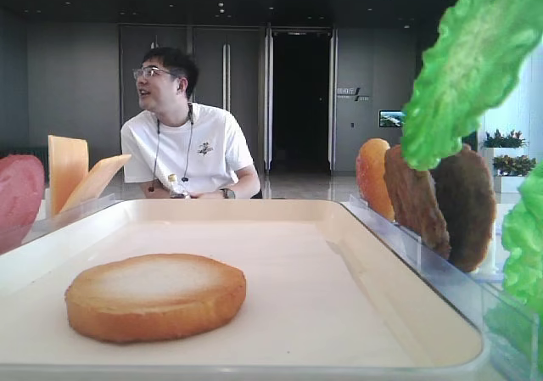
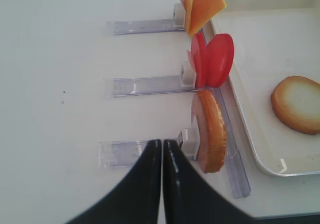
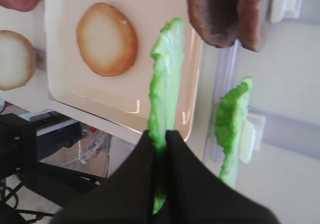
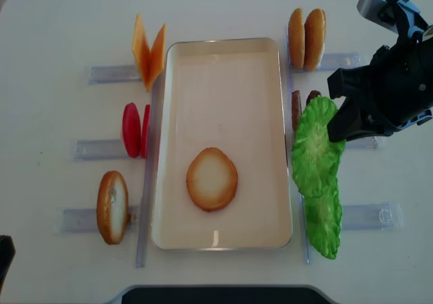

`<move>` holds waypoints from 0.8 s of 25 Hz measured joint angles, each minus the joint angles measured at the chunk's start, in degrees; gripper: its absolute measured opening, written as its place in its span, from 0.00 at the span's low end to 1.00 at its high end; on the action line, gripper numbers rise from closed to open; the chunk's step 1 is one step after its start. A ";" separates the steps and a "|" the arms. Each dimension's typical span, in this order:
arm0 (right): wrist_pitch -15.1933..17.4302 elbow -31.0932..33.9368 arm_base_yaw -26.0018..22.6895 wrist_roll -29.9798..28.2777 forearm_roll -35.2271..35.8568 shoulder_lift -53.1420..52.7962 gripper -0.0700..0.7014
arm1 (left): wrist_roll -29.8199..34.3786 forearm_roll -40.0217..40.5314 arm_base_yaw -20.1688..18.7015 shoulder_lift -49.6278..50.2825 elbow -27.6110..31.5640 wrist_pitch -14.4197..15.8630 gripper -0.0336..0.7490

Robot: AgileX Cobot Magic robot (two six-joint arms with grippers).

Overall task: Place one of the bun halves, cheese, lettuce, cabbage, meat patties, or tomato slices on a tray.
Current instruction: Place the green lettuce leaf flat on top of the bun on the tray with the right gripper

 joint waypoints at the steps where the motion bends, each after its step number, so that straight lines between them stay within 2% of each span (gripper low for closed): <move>1: -0.18 0.00 -0.11 -1.28 1.70 -0.19 0.15 | 0.00 0.00 0.00 0.00 0.00 0.00 0.04; 6: -0.81 0.00 -0.17 -6.64 9.46 -1.22 0.15 | 0.00 0.00 0.00 0.00 0.00 0.00 0.04; 9: -1.21 0.00 -0.34 -8.28 11.67 -2.06 0.15 | 0.00 0.00 0.00 0.00 0.00 0.00 0.04; 14: -2.03 0.96 -2.87 -12.74 17.74 -3.32 0.15 | 0.00 0.00 0.00 0.00 0.00 0.00 0.04; 20: -3.02 1.97 -3.22 -14.92 20.23 -3.32 0.15 | 0.00 0.00 0.00 0.00 0.00 0.00 0.04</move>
